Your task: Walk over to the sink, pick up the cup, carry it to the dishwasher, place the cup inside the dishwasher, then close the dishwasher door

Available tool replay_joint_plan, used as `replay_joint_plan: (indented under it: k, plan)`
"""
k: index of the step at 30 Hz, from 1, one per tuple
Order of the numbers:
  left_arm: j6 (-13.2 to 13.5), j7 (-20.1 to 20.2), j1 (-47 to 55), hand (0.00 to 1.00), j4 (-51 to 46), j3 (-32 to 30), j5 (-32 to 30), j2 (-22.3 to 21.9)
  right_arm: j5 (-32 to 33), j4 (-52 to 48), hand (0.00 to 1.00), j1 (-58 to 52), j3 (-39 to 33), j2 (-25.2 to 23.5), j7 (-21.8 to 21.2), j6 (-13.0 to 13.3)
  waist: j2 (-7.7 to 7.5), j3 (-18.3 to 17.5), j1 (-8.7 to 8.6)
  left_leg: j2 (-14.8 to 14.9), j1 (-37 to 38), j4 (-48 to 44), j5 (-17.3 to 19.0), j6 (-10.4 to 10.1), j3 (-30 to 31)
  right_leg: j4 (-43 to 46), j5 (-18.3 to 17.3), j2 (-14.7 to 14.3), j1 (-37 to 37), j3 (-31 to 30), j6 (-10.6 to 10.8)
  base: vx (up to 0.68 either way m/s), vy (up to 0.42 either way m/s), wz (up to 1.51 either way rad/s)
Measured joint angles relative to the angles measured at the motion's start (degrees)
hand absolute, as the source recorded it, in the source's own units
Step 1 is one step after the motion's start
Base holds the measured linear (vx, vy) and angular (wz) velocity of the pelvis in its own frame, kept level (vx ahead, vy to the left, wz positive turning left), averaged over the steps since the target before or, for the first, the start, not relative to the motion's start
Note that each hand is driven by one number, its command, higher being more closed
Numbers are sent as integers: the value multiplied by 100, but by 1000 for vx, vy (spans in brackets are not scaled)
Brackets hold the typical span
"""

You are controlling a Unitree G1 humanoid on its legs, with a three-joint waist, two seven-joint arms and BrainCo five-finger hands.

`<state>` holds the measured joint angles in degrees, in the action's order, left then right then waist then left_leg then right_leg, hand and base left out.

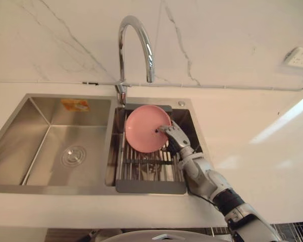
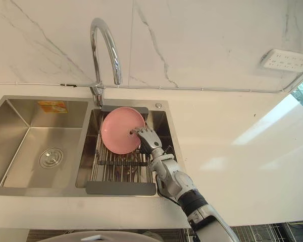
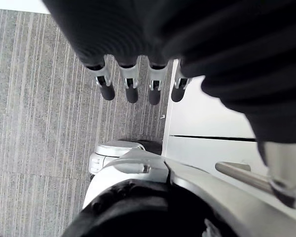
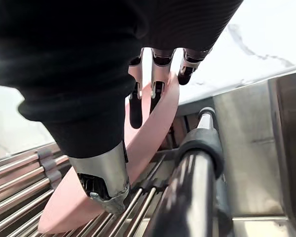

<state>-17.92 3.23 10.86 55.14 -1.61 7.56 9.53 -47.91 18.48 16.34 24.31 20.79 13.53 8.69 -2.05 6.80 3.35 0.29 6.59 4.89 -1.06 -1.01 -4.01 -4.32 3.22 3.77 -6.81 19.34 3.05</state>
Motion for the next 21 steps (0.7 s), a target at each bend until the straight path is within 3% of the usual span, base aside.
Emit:
replay_joint_plan:
  k: [10,16,17,21]
  plan:
    - [-46,-4,8,0,8,-4,-49,22,285,-9,0,309,205,314,-801,112,-51,-34,-11,22,20,-1,4,-12,-19,-7,13,-10,-20,2,-18,3,1,0]
    - [-47,-4,14,0,48,-6,-49,65,359,-218,0,366,293,336,-797,130,-128,-84,-7,35,31,-1,16,-28,-55,-7,21,-17,-17,2,-29,0,0,-2]
    - [-45,-4,12,0,50,-8,-50,68,360,-272,100,375,293,330,-762,169,-135,-89,-6,35,34,-1,16,-28,-59,-6,22,-17,-18,3,-30,0,0,0]
    - [-44,-4,14,0,58,-10,-51,69,360,-418,100,375,280,351,-649,382,-137,-90,-20,38,34,-1,17,-28,-63,-9,23,-18,-17,3,-32,0,0,0]
